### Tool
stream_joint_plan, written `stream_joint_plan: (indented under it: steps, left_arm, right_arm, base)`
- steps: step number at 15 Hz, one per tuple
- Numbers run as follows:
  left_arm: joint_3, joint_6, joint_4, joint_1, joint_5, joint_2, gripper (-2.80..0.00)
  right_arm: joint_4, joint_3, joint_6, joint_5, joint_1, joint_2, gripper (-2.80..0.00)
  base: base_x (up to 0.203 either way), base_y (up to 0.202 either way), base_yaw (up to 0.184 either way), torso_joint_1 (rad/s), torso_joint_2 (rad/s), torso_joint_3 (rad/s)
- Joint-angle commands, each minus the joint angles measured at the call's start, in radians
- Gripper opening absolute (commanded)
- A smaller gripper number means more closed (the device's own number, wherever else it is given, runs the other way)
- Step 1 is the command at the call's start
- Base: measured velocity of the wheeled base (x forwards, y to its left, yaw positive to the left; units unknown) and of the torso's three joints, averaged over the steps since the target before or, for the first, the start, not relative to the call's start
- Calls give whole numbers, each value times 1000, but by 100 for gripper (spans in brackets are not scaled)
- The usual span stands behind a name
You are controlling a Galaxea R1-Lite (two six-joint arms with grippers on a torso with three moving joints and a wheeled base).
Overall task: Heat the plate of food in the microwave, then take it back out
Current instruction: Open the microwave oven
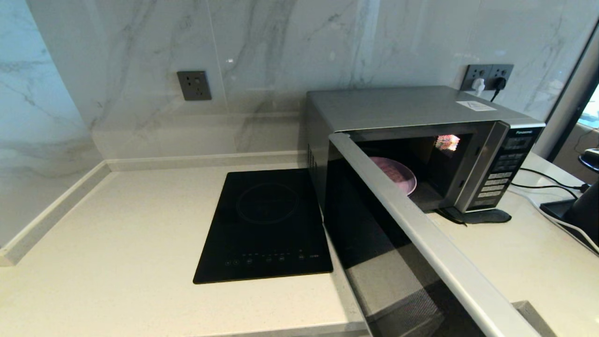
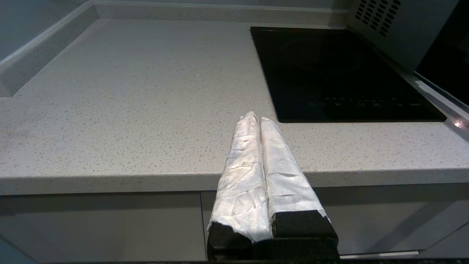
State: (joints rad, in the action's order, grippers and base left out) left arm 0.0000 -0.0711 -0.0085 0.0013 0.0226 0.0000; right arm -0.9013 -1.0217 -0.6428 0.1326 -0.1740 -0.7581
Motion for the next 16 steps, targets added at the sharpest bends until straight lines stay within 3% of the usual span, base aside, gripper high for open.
stream_joint_plan:
  steps: [1, 6, 9, 16]
  left_arm:
    - [0, -1, -1, 0, 0, 2, -280]
    - [0, -1, -1, 0, 0, 2, -280]
    - [0, -1, -1, 0, 0, 2, -280]
    - [0, -1, -1, 0, 0, 2, -280]
  right_arm:
    - [29, -14, -14, 8, -2, -111, -280]
    - [119, -38, -37, 13, -152, -284, -280]
    - [129, -124, 13, 1, -243, -419, -280]
    - [129, -381, 57, -7, -645, -577, -280]
  base:
    - [0, 0, 0, 0, 0, 0]
    - [0, 0, 0, 0, 0, 0]
    - [0, 0, 0, 0, 0, 0]
    - [0, 0, 0, 0, 0, 0]
